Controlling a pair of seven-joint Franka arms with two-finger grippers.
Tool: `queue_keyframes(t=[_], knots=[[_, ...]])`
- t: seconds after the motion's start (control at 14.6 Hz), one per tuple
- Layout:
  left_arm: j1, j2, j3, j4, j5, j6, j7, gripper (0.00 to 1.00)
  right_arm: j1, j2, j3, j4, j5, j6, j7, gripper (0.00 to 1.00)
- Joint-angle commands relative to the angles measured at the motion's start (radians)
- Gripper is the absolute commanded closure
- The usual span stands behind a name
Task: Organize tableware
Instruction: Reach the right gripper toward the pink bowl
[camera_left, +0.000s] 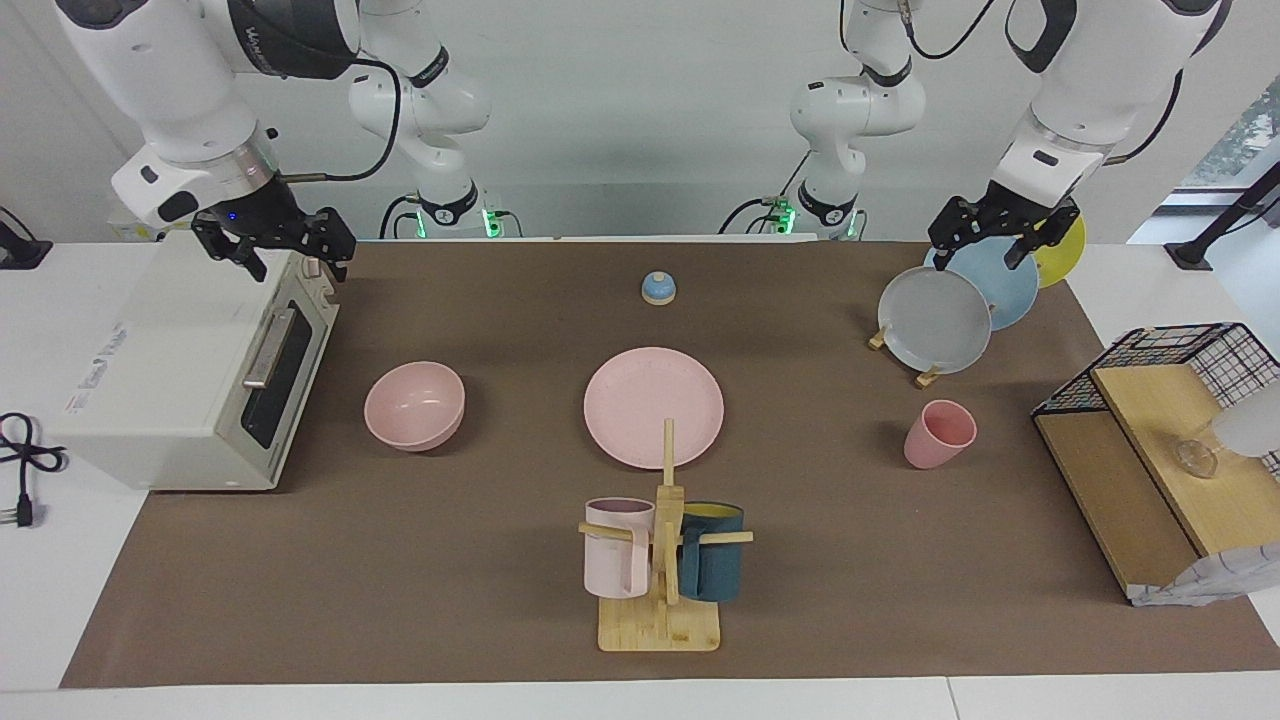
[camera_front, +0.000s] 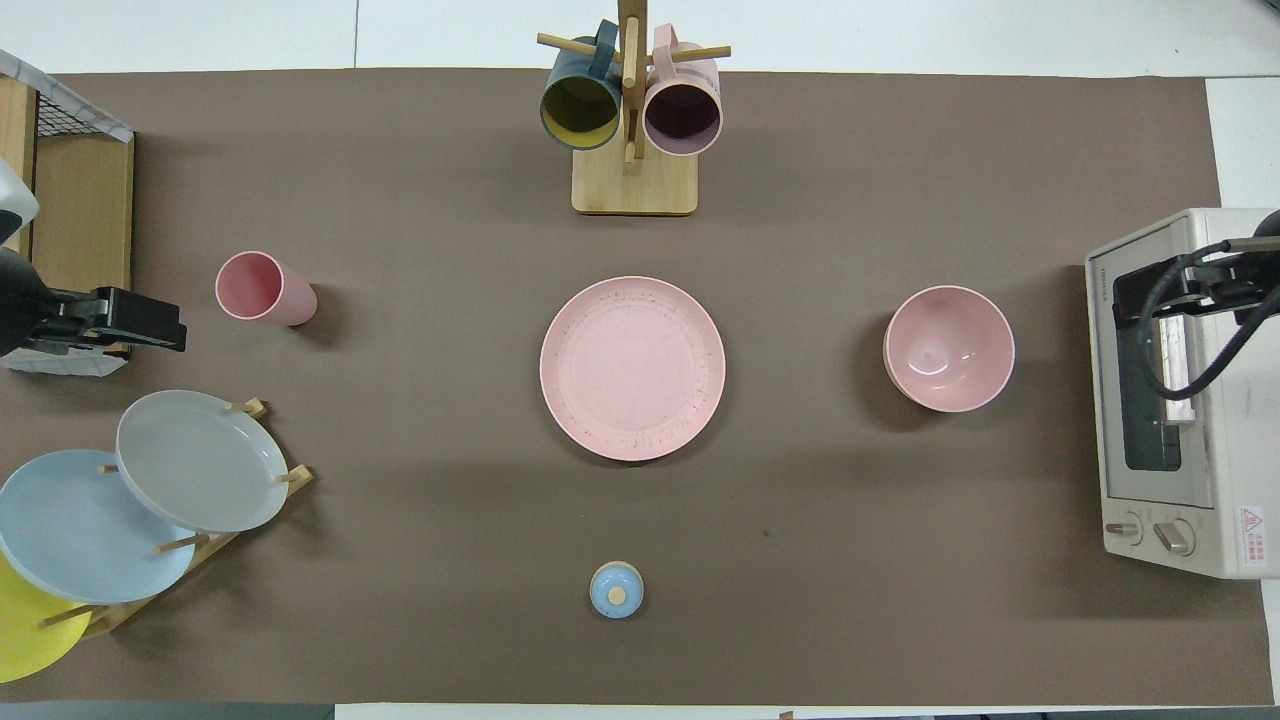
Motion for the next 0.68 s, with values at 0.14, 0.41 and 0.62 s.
queue_keyframes(t=[0.14, 0.41, 0.62], knots=[[-0.004, -0.009, 0.003, -0.004, 0.017, -0.012, -0.01, 0.0, -0.011, 0.003, 0.008, 0.011, 0.023, -0.008, -0.025, 0.0], [-0.004, -0.009, 0.003, -0.004, 0.017, -0.011, -0.011, 0.0, 0.033, 0.003, 0.025, -0.035, 0.062, 0.103, -0.023, 0.0], [-0.004, -0.009, 0.003, -0.004, 0.017, -0.012, -0.01, 0.0, 0.119, 0.008, 0.028, -0.264, 0.069, 0.408, 0.021, 0.0]])
